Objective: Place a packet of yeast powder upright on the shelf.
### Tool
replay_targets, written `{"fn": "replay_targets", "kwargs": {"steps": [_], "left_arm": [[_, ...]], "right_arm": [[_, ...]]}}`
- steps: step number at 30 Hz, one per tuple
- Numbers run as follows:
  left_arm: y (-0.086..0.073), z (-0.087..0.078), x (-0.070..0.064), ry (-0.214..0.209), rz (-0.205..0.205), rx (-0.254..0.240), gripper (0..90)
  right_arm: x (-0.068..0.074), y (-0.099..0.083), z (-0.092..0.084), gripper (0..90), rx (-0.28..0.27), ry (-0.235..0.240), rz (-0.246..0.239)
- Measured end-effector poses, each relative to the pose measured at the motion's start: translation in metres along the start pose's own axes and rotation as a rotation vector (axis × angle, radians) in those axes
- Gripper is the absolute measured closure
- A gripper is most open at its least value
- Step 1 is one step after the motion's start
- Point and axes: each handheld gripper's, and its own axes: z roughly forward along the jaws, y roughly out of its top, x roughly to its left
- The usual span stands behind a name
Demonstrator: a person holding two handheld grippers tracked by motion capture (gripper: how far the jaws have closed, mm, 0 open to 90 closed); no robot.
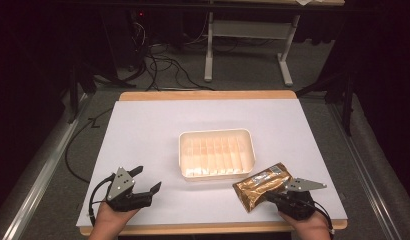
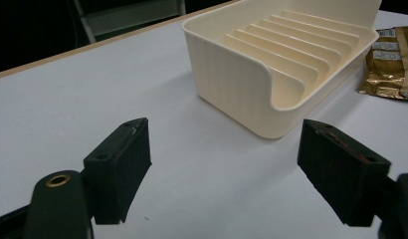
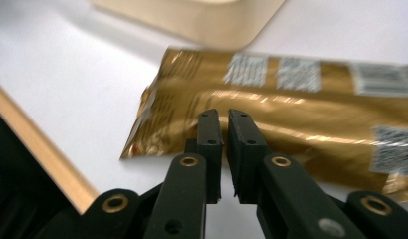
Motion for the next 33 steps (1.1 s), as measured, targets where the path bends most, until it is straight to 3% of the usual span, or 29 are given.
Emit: {"fn": "replay_targets", "kwargs": {"steps": [6, 13, 17, 25, 33], "left_arm": [[-0.003, -0.008, 0.001, 0.019, -0.004, 0.001, 21.4], [-0.010, -0.020, 0.004, 0.055, -0.018, 0.006, 21.4], [-0.013, -0.026, 0.005, 0.070, -0.027, 0.008, 21.4], [-0.016, -0.030, 0.006, 0.081, -0.035, 0.010, 21.7], [-0.014, -0.025, 0.004, 0.068, -0.020, 0.015, 21.7]], "right_arm": [[-0.011, 0.006, -0.005, 74.9, -0.067, -0.027, 0.035], [-0.028, 0.015, -0.007, 51.1, -0.141, -0.051, 0.131], [-0.038, 0.021, -0.007, 40.3, -0.179, -0.098, 0.166], [-0.050, 0.020, -0.006, 42.2, -0.201, -0.124, 0.167], [-0.064, 0.010, -0.012, 40.6, -0.202, -0.185, 0.256]]}}
